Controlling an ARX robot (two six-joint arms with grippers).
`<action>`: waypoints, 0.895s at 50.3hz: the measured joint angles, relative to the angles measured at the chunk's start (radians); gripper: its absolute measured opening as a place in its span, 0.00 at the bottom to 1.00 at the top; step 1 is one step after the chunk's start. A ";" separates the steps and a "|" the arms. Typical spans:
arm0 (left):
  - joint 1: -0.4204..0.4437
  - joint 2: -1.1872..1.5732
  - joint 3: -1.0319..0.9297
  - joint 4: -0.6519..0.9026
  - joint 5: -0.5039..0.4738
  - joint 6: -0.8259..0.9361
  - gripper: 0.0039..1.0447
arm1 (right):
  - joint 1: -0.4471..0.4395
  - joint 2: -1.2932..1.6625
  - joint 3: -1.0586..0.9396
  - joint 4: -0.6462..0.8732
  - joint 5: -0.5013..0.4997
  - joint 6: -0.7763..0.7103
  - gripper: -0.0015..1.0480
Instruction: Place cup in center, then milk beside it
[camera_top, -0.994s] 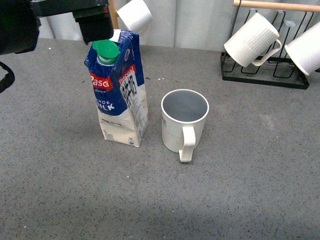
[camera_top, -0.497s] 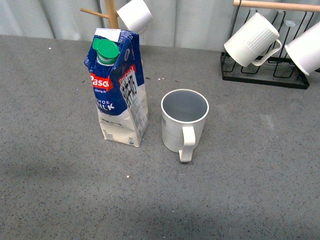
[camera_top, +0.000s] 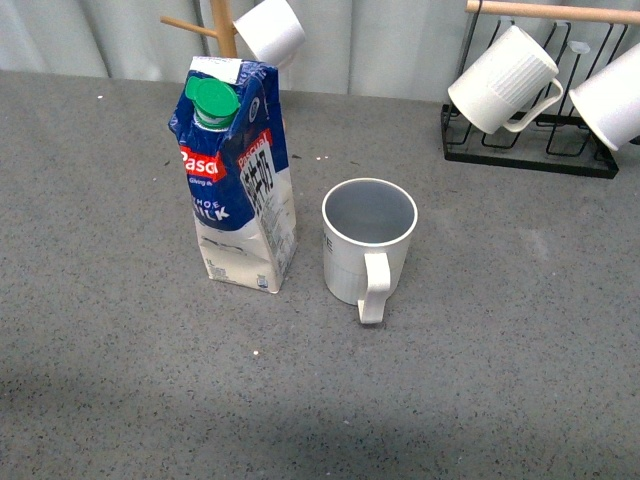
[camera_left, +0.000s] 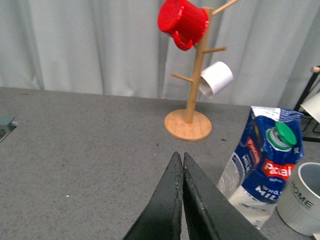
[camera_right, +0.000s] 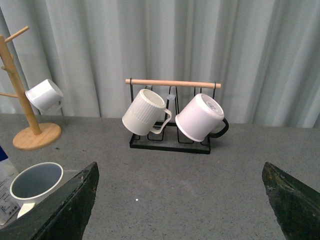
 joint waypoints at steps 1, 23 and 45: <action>0.005 -0.015 -0.003 -0.013 -0.001 0.000 0.04 | 0.000 0.000 0.000 0.000 0.000 0.000 0.91; 0.012 -0.307 -0.013 -0.269 0.005 0.000 0.04 | 0.000 0.000 0.000 0.000 0.000 0.000 0.91; 0.012 -0.520 -0.014 -0.471 0.005 0.000 0.04 | 0.000 0.000 0.000 0.000 0.000 0.000 0.91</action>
